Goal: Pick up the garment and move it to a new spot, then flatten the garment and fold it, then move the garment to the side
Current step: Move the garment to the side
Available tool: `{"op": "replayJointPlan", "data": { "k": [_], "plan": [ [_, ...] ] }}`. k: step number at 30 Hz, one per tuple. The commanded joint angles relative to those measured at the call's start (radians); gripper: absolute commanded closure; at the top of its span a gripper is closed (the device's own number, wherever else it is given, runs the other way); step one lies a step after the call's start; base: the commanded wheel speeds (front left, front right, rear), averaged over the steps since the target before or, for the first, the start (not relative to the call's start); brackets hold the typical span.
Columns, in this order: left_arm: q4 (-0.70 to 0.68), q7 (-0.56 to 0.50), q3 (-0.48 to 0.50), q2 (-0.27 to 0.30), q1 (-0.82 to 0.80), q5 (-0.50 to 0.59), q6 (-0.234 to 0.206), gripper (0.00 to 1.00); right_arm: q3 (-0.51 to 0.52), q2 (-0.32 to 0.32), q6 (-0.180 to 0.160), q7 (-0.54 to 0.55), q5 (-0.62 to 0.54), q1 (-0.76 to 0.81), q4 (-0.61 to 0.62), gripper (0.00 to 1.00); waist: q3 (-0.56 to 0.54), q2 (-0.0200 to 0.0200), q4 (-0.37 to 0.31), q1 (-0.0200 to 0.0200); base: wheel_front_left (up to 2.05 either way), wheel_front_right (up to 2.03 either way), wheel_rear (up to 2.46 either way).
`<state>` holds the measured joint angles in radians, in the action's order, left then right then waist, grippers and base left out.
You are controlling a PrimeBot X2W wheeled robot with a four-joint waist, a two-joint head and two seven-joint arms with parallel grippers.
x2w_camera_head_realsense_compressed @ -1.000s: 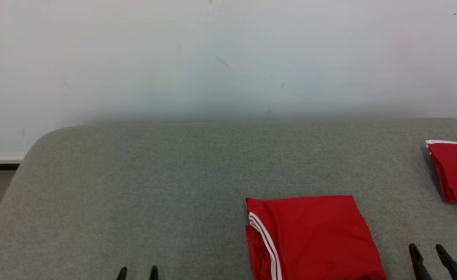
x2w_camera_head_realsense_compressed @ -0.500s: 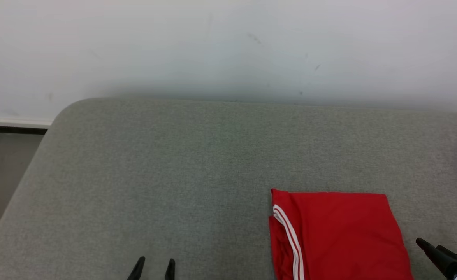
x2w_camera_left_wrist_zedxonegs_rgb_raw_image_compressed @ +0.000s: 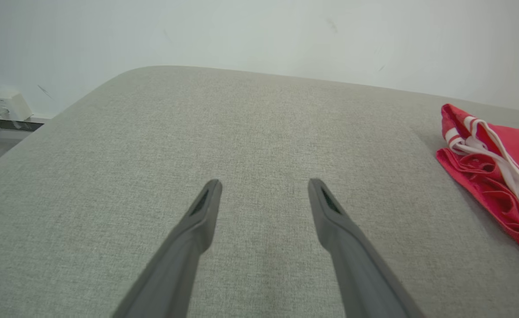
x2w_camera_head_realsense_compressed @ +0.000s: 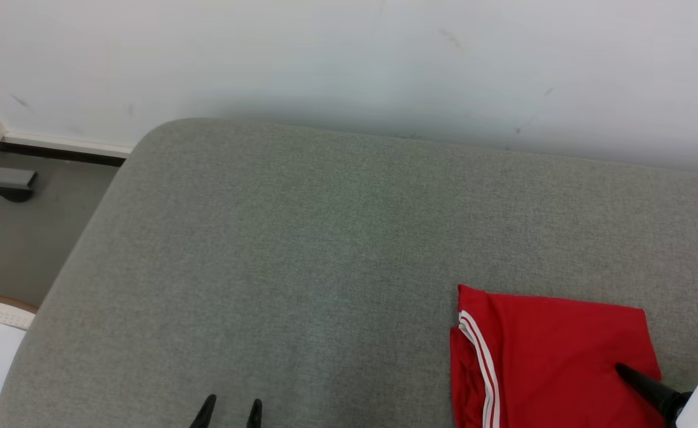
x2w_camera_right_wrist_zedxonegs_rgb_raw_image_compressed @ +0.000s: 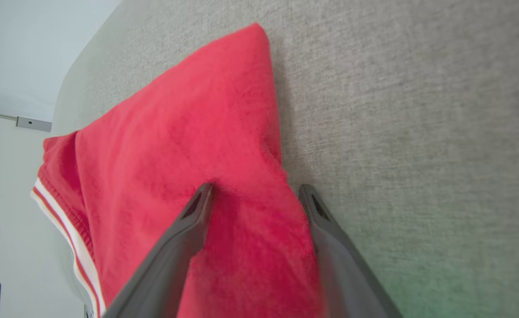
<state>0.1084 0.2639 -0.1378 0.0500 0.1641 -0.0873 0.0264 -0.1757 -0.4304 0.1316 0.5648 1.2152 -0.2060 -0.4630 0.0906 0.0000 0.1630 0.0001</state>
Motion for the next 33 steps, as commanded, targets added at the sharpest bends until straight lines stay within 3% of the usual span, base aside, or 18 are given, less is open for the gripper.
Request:
{"op": "replayJointPlan", "data": {
  "k": [1, 4, 7, 15, 27, 33],
  "plan": [
    [-0.001, 0.000, 0.003, 0.005, -0.010, 0.008, 0.001, 0.00, -0.014, 0.017, -0.002, 0.004, 0.003, -0.003, -0.012, 0.00, 0.001, 0.0000, 0.002, -0.0001, 0.00, 0.00, 0.00],
    [-0.001, 0.000, 0.002, 0.005, -0.009, 0.006, -0.002, 0.00, -0.038, 0.027, -0.002, -0.007, 0.010, -0.018, -0.017, 0.00, 0.001, 0.0000, 0.004, -0.0001, 0.00, 0.00, 0.00],
    [-0.001, 0.000, -0.004, 0.004, -0.012, -0.001, -0.007, 0.00, -0.060, 0.033, -0.002, -0.026, 0.006, -0.035, -0.016, 1.00, 0.002, 0.0000, 0.003, -0.0001, 0.00, 0.00, 0.00],
    [-0.007, 0.000, -0.013, 0.003, -0.013, -0.032, -0.024, 0.00, -0.096, -0.011, -0.002, -0.070, 0.012, -0.062, 0.006, 1.00, 0.002, 0.0000, -0.039, -0.0001, 0.00, 0.00, 0.00],
    [-0.020, 0.000, -0.042, 0.003, -0.044, -0.066, -0.047, 0.00, -0.156, -0.140, -0.002, -0.146, -0.076, -0.142, 0.091, 1.00, 0.031, 0.0000, -0.234, -0.0001, 0.00, 0.00, 0.00],
    [-0.021, 0.000, -0.055, 0.003, -0.092, -0.056, -0.042, 0.00, -0.169, -0.203, -0.002, -0.174, -0.148, -0.253, 0.102, 1.00, 0.080, 0.0000, -0.284, -0.0001, 0.00, 0.00, 0.00]
  ]
}}
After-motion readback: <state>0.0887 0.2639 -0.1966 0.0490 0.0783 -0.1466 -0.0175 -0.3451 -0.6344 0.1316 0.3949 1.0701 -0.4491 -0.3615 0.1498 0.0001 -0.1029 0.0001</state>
